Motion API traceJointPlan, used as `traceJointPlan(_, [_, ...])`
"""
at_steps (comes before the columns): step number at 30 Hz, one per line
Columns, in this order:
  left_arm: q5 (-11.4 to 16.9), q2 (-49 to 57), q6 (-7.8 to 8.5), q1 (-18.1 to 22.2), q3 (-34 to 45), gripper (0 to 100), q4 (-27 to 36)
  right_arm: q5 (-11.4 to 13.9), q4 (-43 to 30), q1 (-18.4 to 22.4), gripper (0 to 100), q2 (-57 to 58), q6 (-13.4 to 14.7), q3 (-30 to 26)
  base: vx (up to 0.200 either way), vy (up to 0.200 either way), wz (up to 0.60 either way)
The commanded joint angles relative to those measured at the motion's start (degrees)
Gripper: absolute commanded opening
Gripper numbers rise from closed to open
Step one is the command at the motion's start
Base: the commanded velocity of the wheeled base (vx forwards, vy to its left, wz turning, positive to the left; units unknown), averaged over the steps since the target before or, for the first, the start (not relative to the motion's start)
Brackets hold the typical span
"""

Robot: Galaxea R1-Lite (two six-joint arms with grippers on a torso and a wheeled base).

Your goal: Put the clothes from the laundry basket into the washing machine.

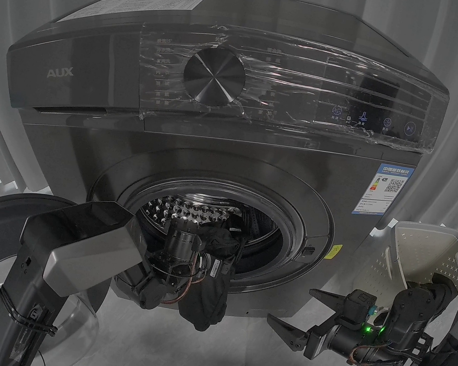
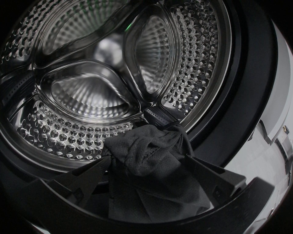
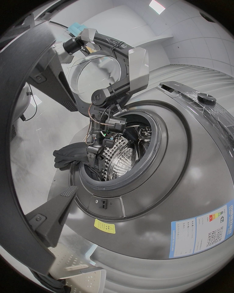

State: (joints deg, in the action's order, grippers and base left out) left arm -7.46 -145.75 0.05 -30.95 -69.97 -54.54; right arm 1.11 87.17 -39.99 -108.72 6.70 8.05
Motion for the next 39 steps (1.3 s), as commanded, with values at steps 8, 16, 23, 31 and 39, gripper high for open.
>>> traceJointPlan(8, [-0.10,-3.58,-0.14,0.01,-4.38,0,0.14,0.03,0.10,-0.18,100,-0.01,-0.03,0.39,0.000,0.000,0.00])
traceJointPlan(16, [-3.61,-3.66,-4.18,0.63,-12.73,0,-0.83,0.03,0.19,-0.27,100,0.35,-0.03,0.39,0.000,0.000,0.00])
traceJointPlan(23, [-8.27,-6.48,-5.23,2.48,-25.12,0,-0.83,0.03,0.19,-0.27,100,0.43,-0.03,0.39,0.000,0.000,0.00])
traceJointPlan(31, [-9.50,-8.59,-5.94,2.91,-28.64,100,-1.53,0.03,0.19,-0.18,100,0.52,-0.11,0.48,0.000,0.000,0.00])
traceJointPlan(39, [-7.39,-0.68,-6.64,1.07,-14.23,100,2.07,0.03,0.19,-0.18,100,0.08,-0.11,0.48,0.000,0.000,0.00])
